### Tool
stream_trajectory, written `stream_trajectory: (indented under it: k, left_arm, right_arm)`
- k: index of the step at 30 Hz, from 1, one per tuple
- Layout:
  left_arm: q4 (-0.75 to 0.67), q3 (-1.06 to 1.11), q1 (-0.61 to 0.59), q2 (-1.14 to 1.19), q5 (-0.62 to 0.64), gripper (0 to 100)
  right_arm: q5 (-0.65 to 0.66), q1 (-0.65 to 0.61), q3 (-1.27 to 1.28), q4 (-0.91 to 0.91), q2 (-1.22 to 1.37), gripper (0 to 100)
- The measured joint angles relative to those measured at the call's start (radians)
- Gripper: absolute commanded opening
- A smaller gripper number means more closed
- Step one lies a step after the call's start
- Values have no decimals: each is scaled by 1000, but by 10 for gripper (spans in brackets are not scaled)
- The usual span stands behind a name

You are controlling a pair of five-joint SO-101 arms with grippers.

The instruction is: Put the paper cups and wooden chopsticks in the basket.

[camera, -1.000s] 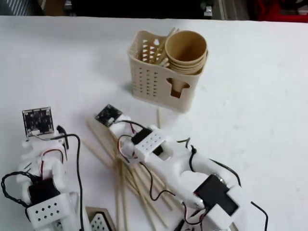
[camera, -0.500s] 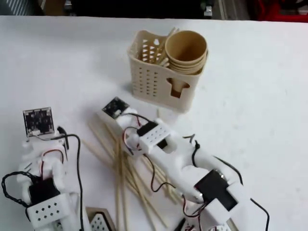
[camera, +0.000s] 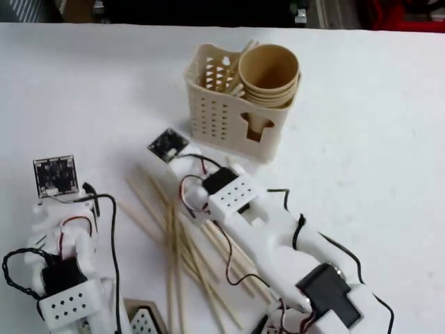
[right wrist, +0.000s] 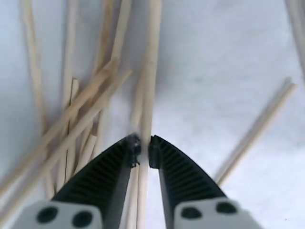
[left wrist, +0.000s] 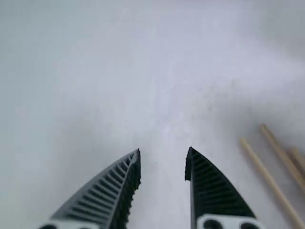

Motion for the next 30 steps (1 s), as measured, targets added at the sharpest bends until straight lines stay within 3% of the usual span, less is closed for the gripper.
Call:
stream_trajectory:
  k: [11,22,30]
  left_arm:
    - [0,0,0,0,0,166]
    - [0,0,0,0,-3,166]
    - [0,0,0,0,-3,166]
  right_arm:
    - [0,5,-32,8,-83,17]
    - [-172,37,-330,8,-336,18]
    - [-201,114,-497,-219,-371,18]
